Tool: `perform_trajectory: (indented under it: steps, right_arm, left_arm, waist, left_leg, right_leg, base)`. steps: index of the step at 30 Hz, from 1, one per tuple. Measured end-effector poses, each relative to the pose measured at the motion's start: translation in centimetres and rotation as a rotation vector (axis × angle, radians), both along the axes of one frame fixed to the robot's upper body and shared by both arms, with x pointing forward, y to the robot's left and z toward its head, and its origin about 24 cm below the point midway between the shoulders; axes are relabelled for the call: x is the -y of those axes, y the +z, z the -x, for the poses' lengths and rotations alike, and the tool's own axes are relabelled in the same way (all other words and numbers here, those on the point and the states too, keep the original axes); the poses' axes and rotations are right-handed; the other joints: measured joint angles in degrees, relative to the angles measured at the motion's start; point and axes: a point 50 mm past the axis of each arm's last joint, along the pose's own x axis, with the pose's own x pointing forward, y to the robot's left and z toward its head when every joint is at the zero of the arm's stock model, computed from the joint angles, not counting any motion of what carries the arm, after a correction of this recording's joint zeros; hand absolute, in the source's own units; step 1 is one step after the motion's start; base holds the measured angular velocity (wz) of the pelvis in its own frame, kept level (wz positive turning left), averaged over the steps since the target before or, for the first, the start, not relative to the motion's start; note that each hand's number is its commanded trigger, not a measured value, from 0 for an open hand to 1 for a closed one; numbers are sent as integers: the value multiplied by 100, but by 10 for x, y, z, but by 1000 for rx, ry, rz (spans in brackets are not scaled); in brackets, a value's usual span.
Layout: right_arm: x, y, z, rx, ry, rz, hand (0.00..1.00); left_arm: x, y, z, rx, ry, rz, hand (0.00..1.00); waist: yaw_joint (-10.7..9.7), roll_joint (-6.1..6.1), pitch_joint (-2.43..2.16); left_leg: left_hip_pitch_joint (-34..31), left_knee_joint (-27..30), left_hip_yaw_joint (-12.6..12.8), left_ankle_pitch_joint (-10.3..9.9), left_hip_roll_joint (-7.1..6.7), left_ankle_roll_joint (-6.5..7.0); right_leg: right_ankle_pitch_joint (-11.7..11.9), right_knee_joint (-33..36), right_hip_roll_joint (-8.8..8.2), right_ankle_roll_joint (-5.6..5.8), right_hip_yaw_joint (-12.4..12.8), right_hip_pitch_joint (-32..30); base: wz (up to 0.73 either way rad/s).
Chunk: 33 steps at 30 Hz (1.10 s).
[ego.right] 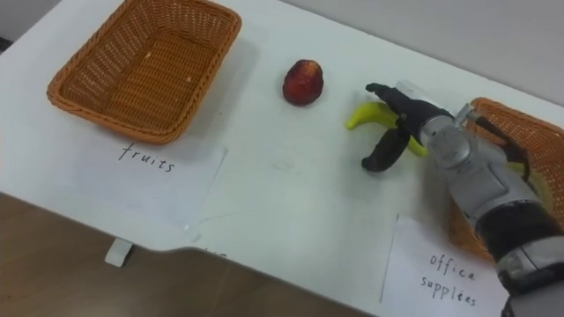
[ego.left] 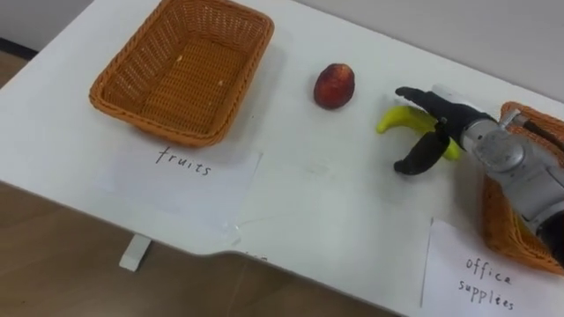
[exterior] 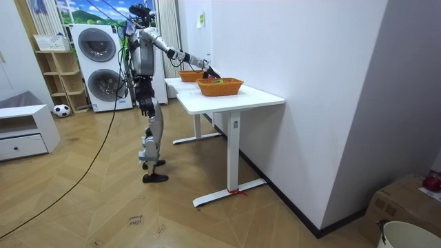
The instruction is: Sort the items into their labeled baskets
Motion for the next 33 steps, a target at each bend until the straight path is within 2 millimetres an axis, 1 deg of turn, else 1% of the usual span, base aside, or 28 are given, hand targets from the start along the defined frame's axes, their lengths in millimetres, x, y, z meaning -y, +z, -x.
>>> perform_trajectory:
  steps: [7, 13, 17, 21, 27, 33]
  right_arm:
    - [5, 4, -5, -17, -18, 4, 0]
    - [8, 3, -5, -24, -33, 5, 0]
    - [13, 1, -4, -33, -56, 2, 0]
    - [14, 1, -4, -35, -59, 1, 0]
    - [14, 0, -4, -46, -59, -15, 0]
    - [12, -2, -3, -110, -41, -69, 0]
  left_arm:
    - [0, 0, -2, 4, 1, 1, 0]
    - [1, 1, -5, 10, 0, 4, 0]
    - [1, 0, -5, 8, 0, 8, 0]
    - [1, 0, -5, 3, -3, 21, 0]
    - [2, 1, -12, 22, -9, 23, 0]
    - [2, 2, -20, 31, -18, 24, 0]
  waist:
    - [33, 5, 3]
    - [75, 22, 14]
    - [160, 29, 14]
    - [171, 40, 18]
    - [178, 33, 9]
    - [176, 24, 2]
  left_leg:
    - [-30, -3, -5, 8, -6, 5]
    - [-24, -2, 5, 8, -3, 5]
    - [-24, -2, 6, 8, 2, 5]
    - [-27, 2, -11, 8, 4, 5]
    - [-21, 4, -15, 8, 5, 5]
    - [1, 0, -25, 8, 2, 5]
  right_leg:
    - [0, -7, -5, 0, 3, -25]
    - [0, -10, -2, 0, -2, -30]
    - [0, -3, 0, 0, -2, -36]
    - [2, -2, 1, -3, -8, -34]
    - [2, -3, 3, -3, -5, -33]
    - [2, -10, 2, -3, -3, -12]
  base:
    - [0]
    - [-1]
    - [0]
    - [0]
    - [0]
    - [0]
